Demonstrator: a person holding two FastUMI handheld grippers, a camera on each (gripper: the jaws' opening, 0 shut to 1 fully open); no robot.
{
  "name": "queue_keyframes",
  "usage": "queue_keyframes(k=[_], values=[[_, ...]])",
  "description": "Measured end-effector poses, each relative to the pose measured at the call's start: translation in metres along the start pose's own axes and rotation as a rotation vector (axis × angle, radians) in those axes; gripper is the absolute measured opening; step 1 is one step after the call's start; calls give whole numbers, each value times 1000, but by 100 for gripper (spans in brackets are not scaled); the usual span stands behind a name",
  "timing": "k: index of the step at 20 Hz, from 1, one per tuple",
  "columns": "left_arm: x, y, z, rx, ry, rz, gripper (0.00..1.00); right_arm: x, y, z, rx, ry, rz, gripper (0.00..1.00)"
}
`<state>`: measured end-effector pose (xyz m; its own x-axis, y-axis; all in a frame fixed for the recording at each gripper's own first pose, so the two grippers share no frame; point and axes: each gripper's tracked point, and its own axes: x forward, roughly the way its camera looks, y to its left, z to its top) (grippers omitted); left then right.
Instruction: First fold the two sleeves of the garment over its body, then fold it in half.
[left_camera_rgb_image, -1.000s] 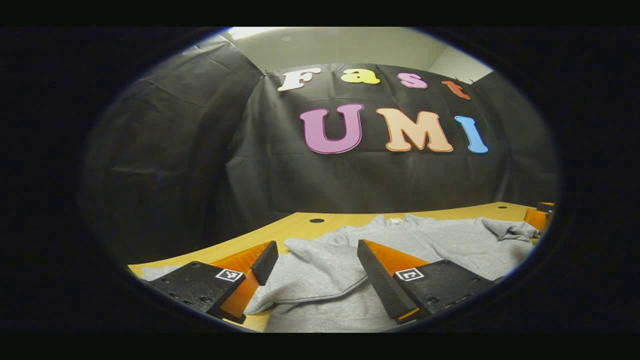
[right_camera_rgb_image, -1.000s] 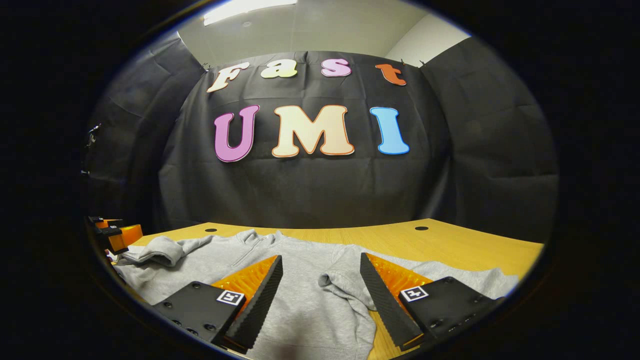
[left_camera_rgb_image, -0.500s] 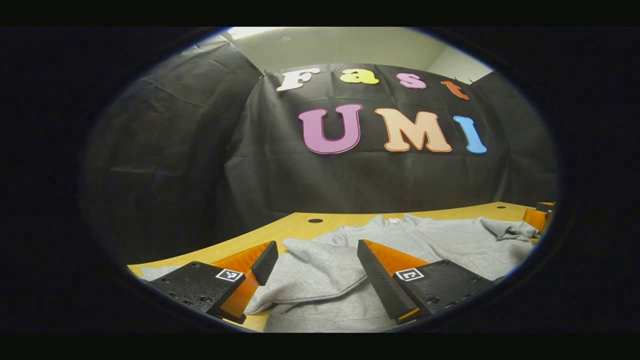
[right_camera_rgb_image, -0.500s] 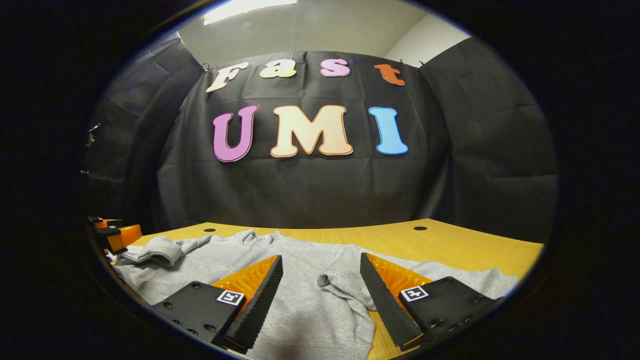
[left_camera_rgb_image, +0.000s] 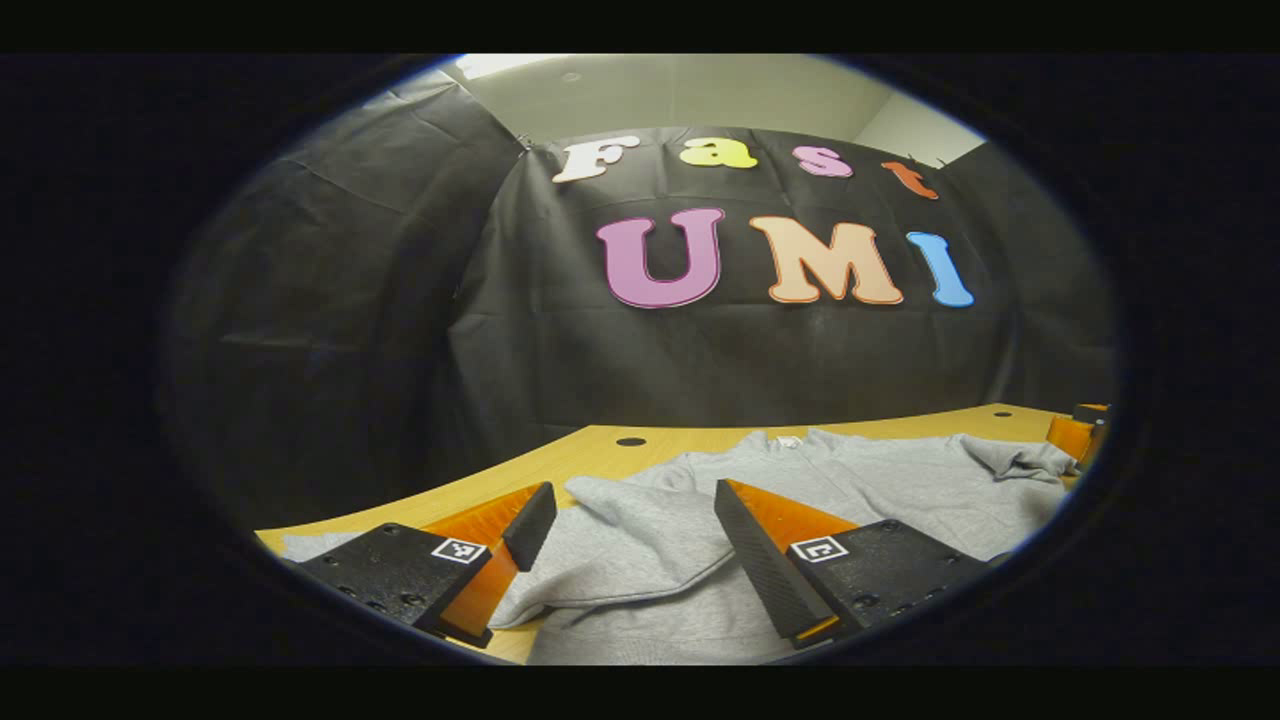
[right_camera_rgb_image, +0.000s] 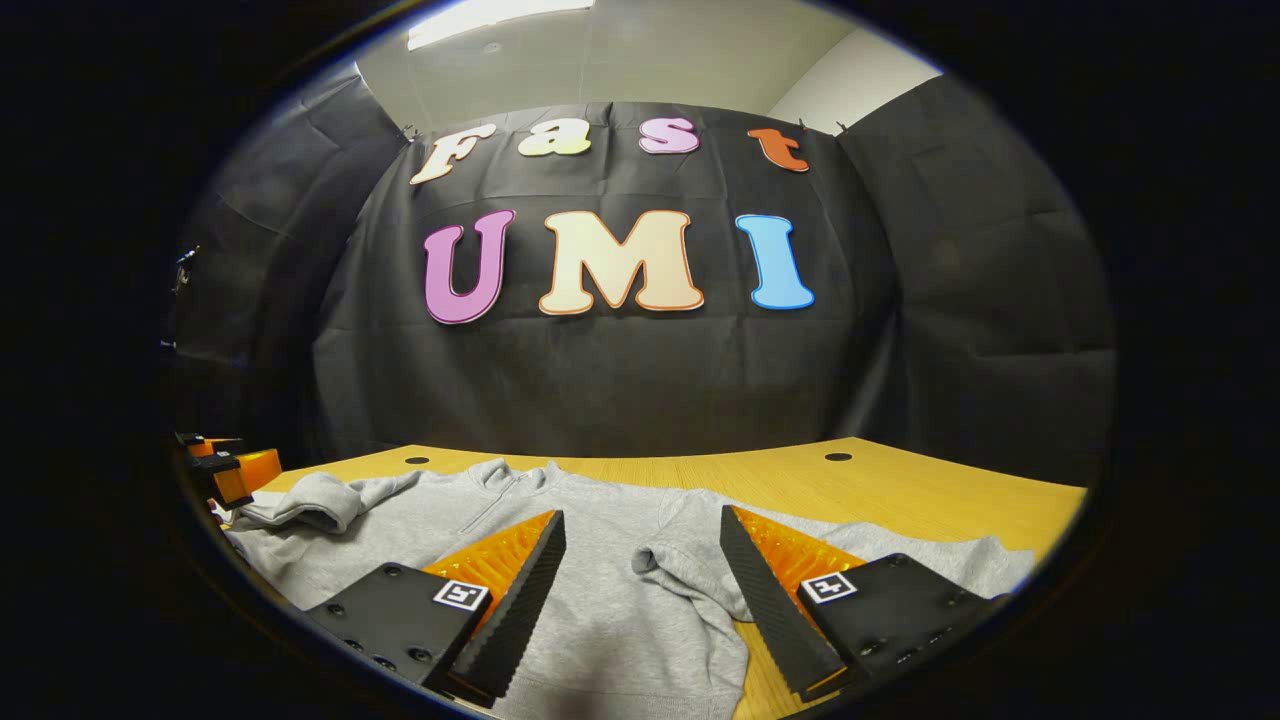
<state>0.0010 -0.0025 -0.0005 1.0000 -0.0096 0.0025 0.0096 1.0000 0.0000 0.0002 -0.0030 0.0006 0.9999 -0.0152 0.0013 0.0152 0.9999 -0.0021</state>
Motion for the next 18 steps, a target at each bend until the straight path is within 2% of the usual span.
queue_keyframes(k=[6, 12, 14, 15, 18], values=[[-1, 0, -1, 1, -2, 0, 94, -1, 0, 0, -1, -1, -3, 97], [0, -1, 1, 0, 0, 0, 94, -1, 5, -1, 0, 8, 32, 97], [-1, 0, -1, -1, 0, 0, 93, 1, -2, -9, 1, 52, 28, 97], [-1, 0, -1, -1, 0, 0, 94, -1, -9, -11, 2, 72, 19, 100], [-1, 1, -1, -1, 0, 0, 94, -11, -41, -1, -24, 109, -30, 98]])
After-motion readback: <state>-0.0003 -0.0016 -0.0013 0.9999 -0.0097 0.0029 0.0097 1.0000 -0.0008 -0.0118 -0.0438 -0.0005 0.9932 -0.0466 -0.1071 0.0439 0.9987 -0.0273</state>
